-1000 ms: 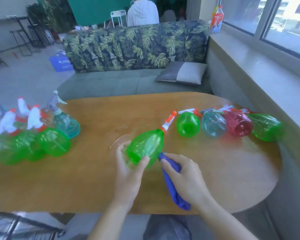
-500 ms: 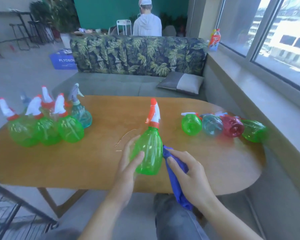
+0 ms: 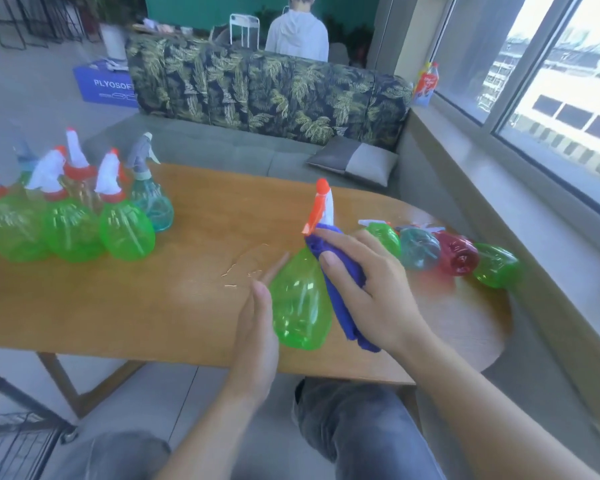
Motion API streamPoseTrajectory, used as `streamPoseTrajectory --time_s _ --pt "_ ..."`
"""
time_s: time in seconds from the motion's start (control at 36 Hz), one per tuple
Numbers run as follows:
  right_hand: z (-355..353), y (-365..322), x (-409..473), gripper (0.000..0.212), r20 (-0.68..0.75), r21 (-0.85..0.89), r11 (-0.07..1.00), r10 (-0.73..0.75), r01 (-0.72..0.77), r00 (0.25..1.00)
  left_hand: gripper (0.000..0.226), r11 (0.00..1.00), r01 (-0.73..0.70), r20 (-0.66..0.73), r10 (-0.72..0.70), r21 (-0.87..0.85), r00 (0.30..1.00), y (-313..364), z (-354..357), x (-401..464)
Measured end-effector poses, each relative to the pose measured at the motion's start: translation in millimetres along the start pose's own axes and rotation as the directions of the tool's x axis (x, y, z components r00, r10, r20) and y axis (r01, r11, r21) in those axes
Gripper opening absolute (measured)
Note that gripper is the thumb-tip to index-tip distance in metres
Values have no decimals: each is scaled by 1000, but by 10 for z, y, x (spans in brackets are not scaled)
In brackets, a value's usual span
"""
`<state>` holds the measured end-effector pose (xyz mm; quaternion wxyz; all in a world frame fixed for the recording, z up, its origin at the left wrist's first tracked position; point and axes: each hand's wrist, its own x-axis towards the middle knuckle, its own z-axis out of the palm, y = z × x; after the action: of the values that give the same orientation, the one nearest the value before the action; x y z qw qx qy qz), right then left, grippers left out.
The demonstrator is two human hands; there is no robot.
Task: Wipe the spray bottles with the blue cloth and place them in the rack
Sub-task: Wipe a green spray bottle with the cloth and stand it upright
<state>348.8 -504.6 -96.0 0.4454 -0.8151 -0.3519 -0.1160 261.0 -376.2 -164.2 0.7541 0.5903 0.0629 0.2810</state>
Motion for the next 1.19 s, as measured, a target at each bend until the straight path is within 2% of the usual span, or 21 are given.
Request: streamPoseTrajectory --time_s 0.08,0.19,0.28,0.42,0.5,0.58,0.64,0.69,0.75,0.83,0.92,1.03,1.14,1.17,1.19 --pt "185 7 -16 38 -10 -115 993 -23 22 1000 85 1000 -16 -20 16 15 1000 4 30 19" --pt "309 9 -163 37 48 -181 965 -187 192 981 76 1000 18 -71 -19 -9 997 -17 -33 92" --pt "343 19 -299 32 117 -183 919 -332 349 936 73 993 75 -87 -83 -90 993 -37 -96 111" --pt "241 96 -417 26 326 -134 856 -438 499 838 72 959 191 -25 -200 -210 979 -70 -180 138" --pt "163 86 -414 28 289 -33 891 -426 453 858 73 974 164 -56 -175 -159 983 -124 -225 190" --pt "113 55 -207 32 65 -59 949 -305 309 950 71 988 118 -46 -123 -98 991 -124 -172 194" --pt "118 49 -21 32 -29 -90 981 -177 174 984 71 995 85 -30 -87 -54 996 -112 -115 153" --pt "191 81 81 32 -21 -115 991 -69 67 997 72 999 48 -15 -48 -11 999 -103 -77 100" --pt "291 107 59 33 -19 -148 988 -50 46 999 74 1000 27 -2 -27 -3 1000 -120 -71 72" --pt "386 121 -93 37 -27 -183 972 -157 150 987 73 999 51 -15 -50 10 999 -141 -88 72" --pt "403 186 -249 32 2 -181 939 -297 292 955 71 991 121 -31 -123 -56 992 -156 -116 61" --pt "375 239 -402 26 124 -221 847 -467 483 876 75 976 188 -9 -190 -110 982 -147 -123 37" --pt "255 273 -504 26 301 -227 722 -586 653 752 70 944 251 33 -250 -216 968 -121 -141 38" --pt "211 276 -504 26 310 -229 712 -593 664 743 71 947 244 30 -243 -210 969 -125 -142 46" --pt "167 270 -482 26 283 -233 731 -580 642 764 72 954 229 20 -230 -191 973 -134 -141 51"
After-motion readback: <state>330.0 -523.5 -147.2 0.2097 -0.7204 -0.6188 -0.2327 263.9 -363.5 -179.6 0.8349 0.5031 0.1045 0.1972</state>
